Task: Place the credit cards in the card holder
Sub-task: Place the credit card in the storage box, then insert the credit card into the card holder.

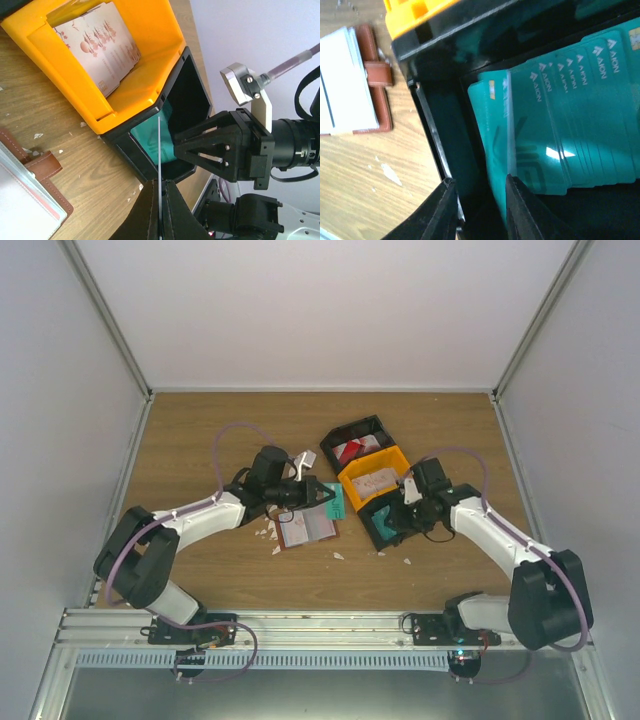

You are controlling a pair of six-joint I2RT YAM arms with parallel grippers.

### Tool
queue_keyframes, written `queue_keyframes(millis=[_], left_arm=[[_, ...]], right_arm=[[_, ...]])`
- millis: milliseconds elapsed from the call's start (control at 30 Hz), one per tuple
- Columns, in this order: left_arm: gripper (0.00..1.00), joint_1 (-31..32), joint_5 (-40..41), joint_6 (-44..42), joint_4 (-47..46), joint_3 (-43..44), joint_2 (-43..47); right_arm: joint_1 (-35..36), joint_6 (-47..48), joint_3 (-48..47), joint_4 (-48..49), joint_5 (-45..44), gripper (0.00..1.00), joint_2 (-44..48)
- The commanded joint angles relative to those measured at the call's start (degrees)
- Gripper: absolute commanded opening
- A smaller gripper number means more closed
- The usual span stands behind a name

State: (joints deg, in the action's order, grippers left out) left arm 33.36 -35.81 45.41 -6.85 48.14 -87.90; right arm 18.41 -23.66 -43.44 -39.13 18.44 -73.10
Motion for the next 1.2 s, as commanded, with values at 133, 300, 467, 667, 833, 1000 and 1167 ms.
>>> queue_keyframes(millis=[133, 300, 467, 667, 833, 1000, 1167], left_arm=[[0.00, -0.7, 2.5, -1.9, -0.1, -1.8, 3.3], [0.00, -1.0, 3.6, -1.7, 0.0, -3.6, 5.2], [0.00, -1.6, 2.6, -1.6, -2.4, -6.0, 8.6], [0.00, -2.8, -4.5, 0.0, -8.6, -8.1, 12.1], [0.00, -3.8, -10.5, 3.7, -10.4, -7.2, 14.2], [0.00, -4.9, -13.6, 7.2, -13.7, -6.6, 15.5], [0.00, -5.0, -17.4, 10.4, -18.6, -5.6, 15.6]], right_arm=[[0.8, 0.3, -5.7, -1.7, -7.9, 0.38, 0.5], [1.8, -0.4, -7.0, 1.5, -7.0, 0.41, 4.1], [5.5, -2.8, -3.1, 16.3, 11.3, 0.52, 6.9], [9.8, -14.2, 4.5, 46.2, 26.5, 0.64, 7.6], [10.6, -16.7, 5.0, 53.0, 28.2, 0.64, 5.9], [10.9, -19.4, 6.4, 58.0, 32.8, 0.54, 5.0], [11.2, -20.0, 7.1, 58.4, 33.6, 0.46, 4.6]])
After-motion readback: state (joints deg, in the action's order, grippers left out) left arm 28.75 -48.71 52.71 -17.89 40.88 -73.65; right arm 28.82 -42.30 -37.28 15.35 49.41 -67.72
